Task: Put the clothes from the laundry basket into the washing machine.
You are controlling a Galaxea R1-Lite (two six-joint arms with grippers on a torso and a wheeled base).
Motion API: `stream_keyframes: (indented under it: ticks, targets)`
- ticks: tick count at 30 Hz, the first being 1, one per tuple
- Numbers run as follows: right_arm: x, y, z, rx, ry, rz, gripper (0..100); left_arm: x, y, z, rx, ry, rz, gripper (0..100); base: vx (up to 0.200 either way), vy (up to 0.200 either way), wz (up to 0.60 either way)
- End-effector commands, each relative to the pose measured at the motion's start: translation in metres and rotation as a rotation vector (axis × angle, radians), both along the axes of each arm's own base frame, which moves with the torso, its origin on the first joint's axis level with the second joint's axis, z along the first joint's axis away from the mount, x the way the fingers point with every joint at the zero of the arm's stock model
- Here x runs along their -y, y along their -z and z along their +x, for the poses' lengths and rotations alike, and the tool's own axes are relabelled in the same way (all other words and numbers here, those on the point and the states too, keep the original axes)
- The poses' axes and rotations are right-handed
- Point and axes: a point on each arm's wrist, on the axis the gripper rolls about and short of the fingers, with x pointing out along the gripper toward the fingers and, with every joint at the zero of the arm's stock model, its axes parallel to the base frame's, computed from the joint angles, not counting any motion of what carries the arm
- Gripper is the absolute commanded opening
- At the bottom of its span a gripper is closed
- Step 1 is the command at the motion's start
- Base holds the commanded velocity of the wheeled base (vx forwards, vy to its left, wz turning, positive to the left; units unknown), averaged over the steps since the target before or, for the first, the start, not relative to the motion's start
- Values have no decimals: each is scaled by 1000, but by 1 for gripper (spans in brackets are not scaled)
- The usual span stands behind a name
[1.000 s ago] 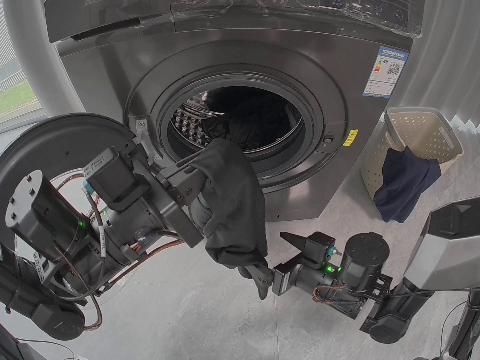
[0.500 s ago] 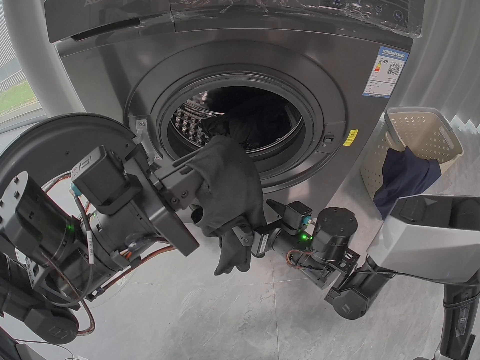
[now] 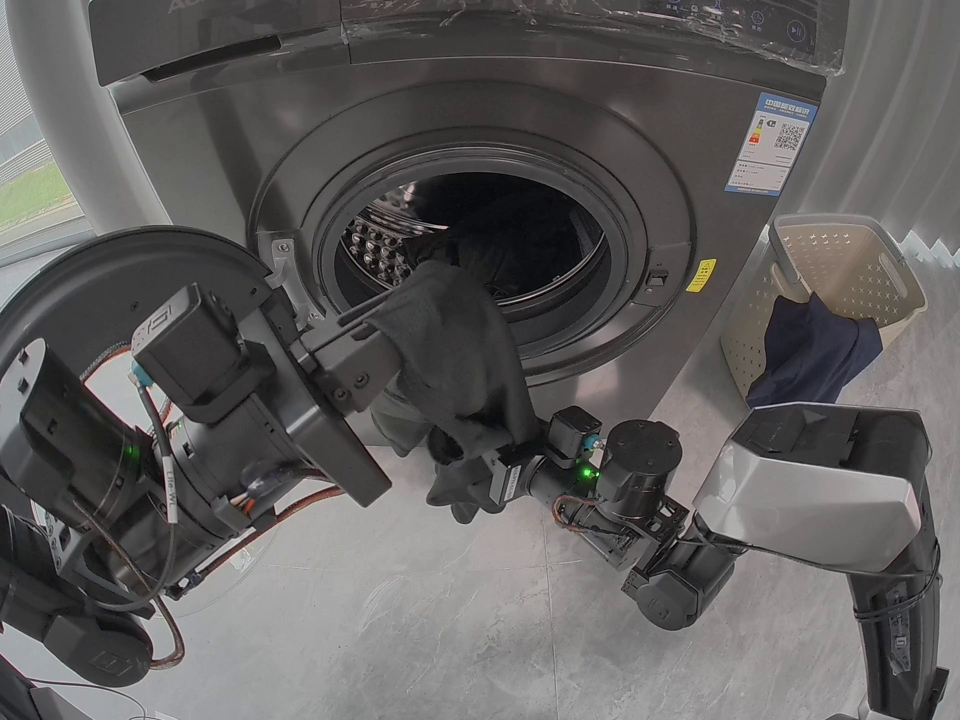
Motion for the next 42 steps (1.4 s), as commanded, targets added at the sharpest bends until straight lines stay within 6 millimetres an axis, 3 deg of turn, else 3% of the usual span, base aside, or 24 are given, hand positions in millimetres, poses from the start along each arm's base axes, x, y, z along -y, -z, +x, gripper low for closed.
stream_keyframes:
  ticks: [1,6,8,12,16,25,33,34,39,42]
  targets:
    - [5,-2,4,4,14,4,0,-1,-1,1,1,-9,-5,0,0,0,0]
    - [17,-19,5,24,41,29,0,-5,0,6,-4,-34,-4,0,0,0,0]
    - [32,-38,3,43,70,48,0,-15,1,17,-10,-98,0,0,0,0,0]
    - [53,-68,-11,67,101,77,0,-26,9,27,-32,-149,26,0,0,0,0]
    - [69,-89,-30,84,104,90,0,-24,28,31,-91,-160,75,0,0,0,0]
    - [90,-120,-77,111,68,118,0,-18,71,35,-213,-158,203,0,0,0,0]
    - [95,-129,-84,132,70,139,0,-14,101,41,-294,-153,290,0,0,0,0]
    - [96,-131,-85,135,70,142,0,-14,101,41,-294,-152,293,100,0,0,0]
    - [101,-144,-90,173,72,171,0,-23,118,26,-373,-144,348,100,0,0,0]
    - [103,-150,-91,187,75,180,0,-27,150,10,-485,-87,476,100,0,0,0]
